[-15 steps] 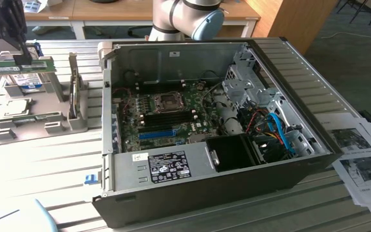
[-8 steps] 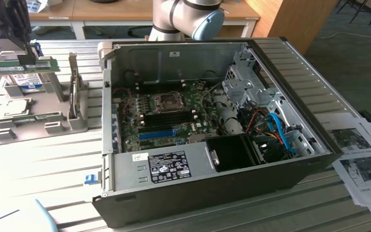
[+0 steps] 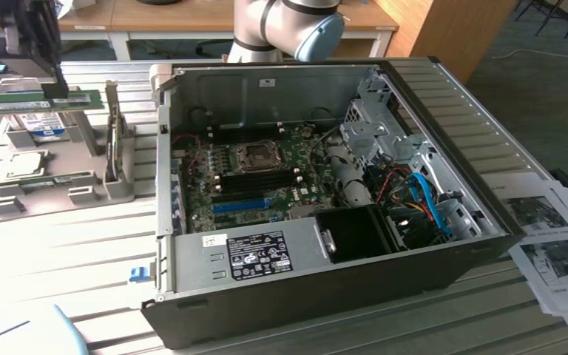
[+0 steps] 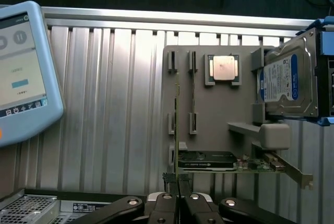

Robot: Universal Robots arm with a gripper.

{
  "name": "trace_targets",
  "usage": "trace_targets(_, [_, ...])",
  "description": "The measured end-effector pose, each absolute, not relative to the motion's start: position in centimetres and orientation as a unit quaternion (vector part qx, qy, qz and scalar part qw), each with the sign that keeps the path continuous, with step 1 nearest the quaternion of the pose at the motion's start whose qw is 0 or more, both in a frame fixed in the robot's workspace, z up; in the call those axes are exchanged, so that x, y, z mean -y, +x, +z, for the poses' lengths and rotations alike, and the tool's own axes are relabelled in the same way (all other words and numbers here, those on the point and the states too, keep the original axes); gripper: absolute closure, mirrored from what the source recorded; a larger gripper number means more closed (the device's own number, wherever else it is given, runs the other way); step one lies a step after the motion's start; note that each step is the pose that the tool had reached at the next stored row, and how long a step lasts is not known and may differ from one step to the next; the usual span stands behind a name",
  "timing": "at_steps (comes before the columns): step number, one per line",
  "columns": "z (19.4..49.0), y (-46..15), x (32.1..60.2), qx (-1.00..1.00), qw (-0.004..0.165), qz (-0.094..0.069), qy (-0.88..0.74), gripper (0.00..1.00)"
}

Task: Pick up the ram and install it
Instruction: 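Pick up the ram and move it above insertion slot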

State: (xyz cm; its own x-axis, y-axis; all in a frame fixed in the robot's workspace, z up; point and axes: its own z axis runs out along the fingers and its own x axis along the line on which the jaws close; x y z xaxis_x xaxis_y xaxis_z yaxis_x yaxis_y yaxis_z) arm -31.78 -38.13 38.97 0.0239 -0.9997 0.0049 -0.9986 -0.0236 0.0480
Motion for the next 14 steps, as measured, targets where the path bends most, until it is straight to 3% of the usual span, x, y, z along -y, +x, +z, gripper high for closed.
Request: trace_targets(14, [39.0,-28.2,38.1,0.698,0.019,-0.015,0.715,0.89])
